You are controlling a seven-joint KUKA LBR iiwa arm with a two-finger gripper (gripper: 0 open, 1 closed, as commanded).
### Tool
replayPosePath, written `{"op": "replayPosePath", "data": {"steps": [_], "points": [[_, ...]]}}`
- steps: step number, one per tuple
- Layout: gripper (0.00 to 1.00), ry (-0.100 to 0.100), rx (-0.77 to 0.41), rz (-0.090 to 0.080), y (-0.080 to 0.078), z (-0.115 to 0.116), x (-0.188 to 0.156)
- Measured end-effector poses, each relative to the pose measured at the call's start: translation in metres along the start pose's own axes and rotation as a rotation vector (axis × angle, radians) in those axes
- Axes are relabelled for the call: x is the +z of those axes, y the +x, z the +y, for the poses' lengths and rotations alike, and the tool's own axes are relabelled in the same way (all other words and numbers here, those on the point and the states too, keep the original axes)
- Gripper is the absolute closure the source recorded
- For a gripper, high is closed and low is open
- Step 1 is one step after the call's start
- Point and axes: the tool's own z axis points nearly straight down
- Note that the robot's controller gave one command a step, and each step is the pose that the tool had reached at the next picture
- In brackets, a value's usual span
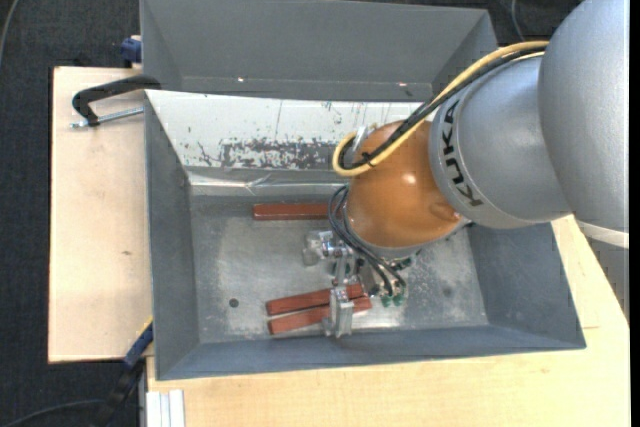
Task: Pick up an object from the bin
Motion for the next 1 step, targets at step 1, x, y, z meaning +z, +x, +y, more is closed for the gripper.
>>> {"op": "replayPosePath", "data": {"steps": [1], "points": [[1.0,-0.001,0.001,-0.009,-0.0026,0.0005,-0.0049]]}}
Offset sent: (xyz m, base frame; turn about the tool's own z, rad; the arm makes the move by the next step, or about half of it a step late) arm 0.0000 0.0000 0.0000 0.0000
